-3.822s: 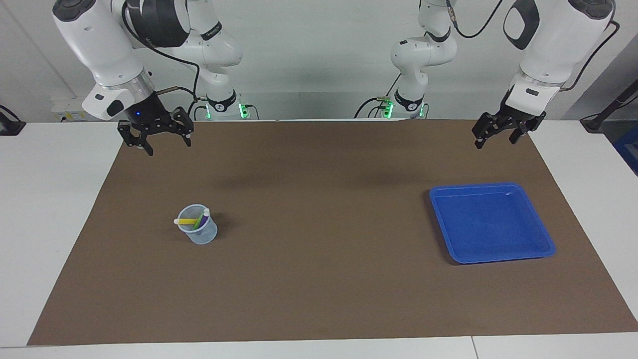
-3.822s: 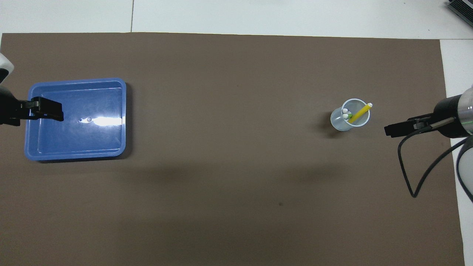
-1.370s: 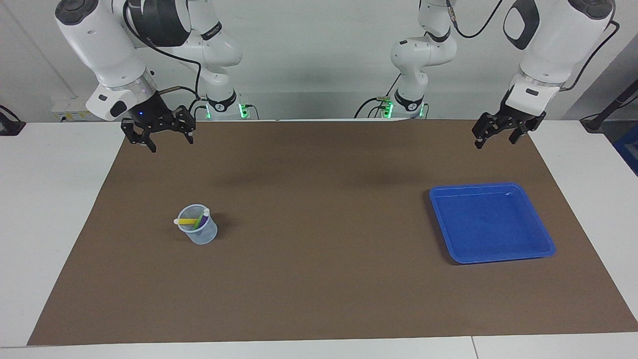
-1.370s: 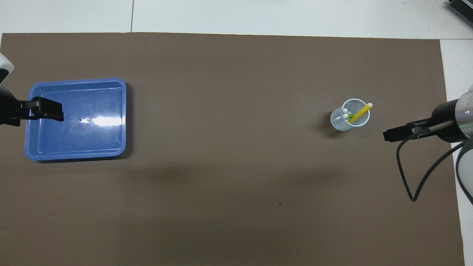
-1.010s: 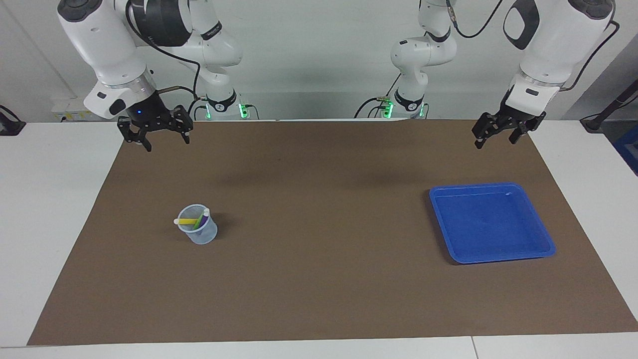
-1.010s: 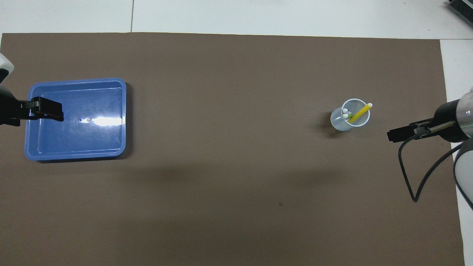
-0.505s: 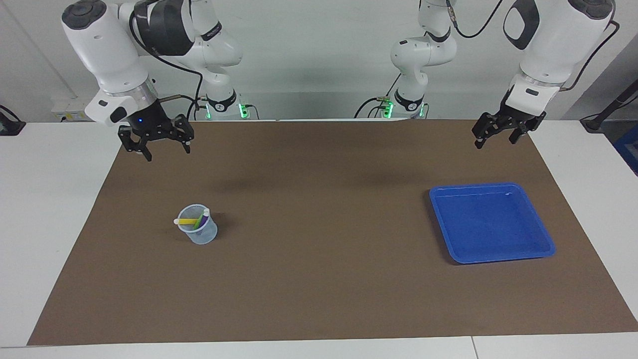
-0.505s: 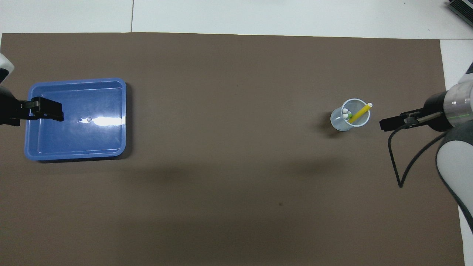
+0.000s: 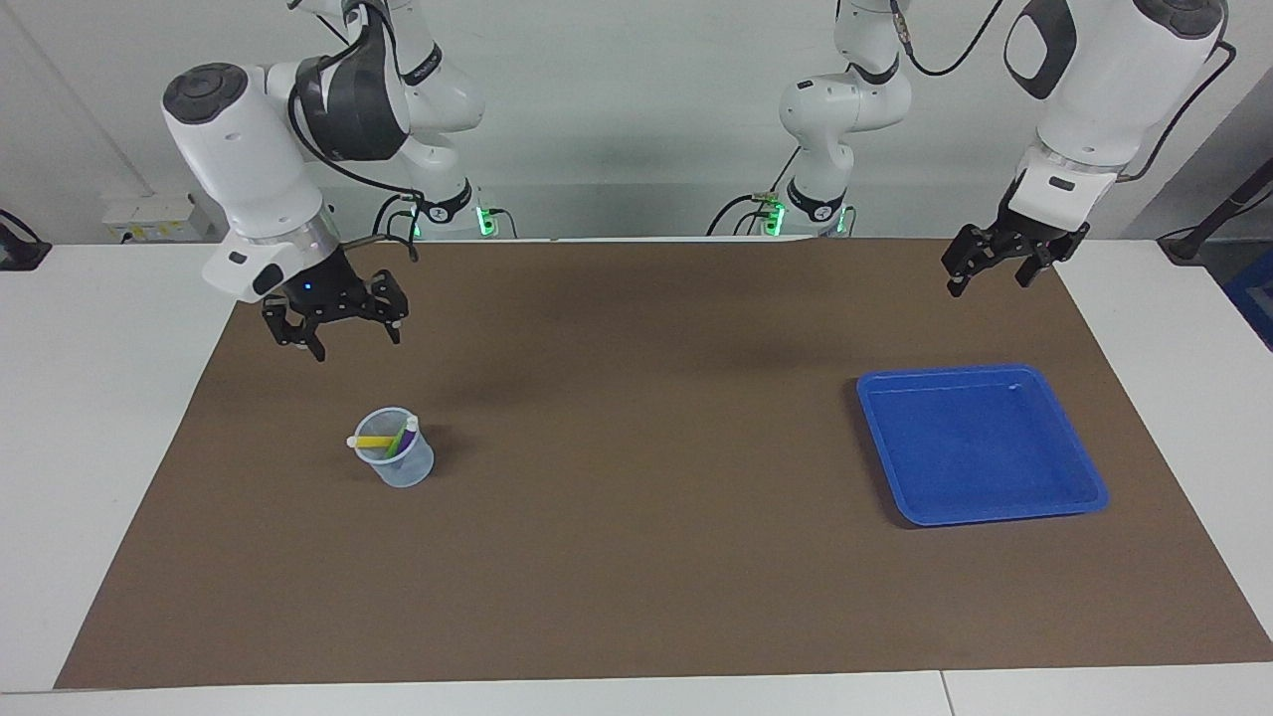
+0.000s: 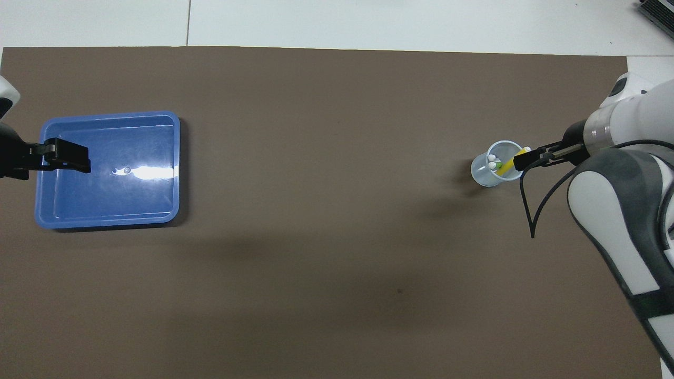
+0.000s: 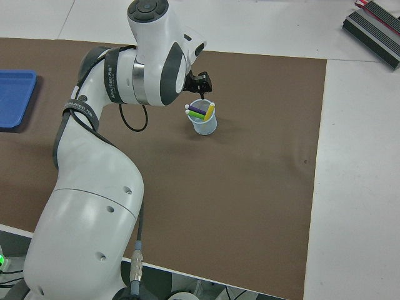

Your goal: Right arm passes pens to left for tray arrangement

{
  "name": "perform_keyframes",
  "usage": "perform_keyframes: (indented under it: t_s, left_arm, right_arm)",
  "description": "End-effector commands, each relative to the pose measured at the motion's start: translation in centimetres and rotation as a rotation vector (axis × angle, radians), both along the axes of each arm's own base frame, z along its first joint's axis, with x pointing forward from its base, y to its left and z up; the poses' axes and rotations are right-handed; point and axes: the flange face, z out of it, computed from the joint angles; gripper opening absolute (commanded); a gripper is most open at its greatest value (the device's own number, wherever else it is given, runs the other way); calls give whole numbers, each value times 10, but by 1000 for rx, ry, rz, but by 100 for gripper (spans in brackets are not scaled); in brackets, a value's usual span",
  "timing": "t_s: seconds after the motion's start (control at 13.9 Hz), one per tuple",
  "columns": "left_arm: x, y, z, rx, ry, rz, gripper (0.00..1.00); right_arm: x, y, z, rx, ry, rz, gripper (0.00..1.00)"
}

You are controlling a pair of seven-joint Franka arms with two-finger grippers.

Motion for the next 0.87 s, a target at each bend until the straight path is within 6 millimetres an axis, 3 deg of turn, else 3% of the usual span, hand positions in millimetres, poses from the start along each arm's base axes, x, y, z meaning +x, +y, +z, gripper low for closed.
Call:
perform_keyframes:
  t_s: [0.0, 0.14, 0.43, 0.58, 0.79]
  left_arm:
    - [-7, 2, 3, 22, 3, 9, 100]
    - [-7, 2, 3, 22, 1, 11, 100]
    - [-8, 1, 3, 22, 3, 9, 100]
    - [-7, 2, 3, 22, 1, 11, 100]
    - [-7, 1, 2, 22, 3, 9, 100]
  right_arm:
    - [3, -3, -9, -11, 0, 12, 100]
    - [10, 15, -18, -7, -17, -5, 100]
    - [21, 73, -36, -47, -39, 7, 95]
    - [36, 78, -45, -73, -54, -15, 95]
    - [43, 80, -64, -96, -56, 1, 92]
